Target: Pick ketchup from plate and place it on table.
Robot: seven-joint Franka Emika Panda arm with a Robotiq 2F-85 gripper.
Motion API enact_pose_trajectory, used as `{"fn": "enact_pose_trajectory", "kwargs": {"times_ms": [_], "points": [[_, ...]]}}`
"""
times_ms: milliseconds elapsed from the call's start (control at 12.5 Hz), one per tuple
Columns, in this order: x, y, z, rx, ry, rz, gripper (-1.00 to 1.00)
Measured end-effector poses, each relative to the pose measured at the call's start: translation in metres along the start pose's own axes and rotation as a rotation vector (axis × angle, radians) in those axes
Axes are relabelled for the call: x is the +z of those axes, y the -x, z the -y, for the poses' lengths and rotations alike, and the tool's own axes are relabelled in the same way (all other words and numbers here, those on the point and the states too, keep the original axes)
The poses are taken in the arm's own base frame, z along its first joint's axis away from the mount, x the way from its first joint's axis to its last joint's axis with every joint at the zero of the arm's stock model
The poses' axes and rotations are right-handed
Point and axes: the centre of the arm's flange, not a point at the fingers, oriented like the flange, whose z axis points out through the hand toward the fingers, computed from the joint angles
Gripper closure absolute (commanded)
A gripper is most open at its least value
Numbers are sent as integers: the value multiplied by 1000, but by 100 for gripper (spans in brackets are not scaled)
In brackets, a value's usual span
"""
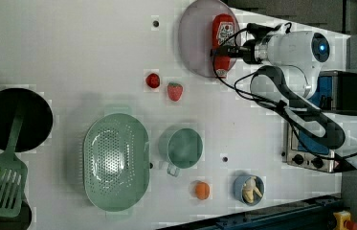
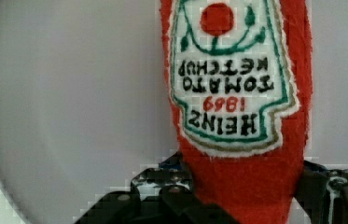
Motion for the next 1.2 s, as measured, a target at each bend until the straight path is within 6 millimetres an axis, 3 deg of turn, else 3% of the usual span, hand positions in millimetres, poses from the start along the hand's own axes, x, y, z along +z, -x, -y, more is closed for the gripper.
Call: {"fn": "enact_pose_trajectory", "kwargs": {"times_ms": [320, 560, 720, 960, 1200], "points": [[-8, -3, 0, 5, 0, -6, -20], [-43, -6, -1, 53, -21, 47, -20], [-94, -8, -3, 85, -36, 73, -20], [-202, -18, -3, 96, -55, 36, -20], [-306, 10, -11, 103, -44, 81, -20]]}}
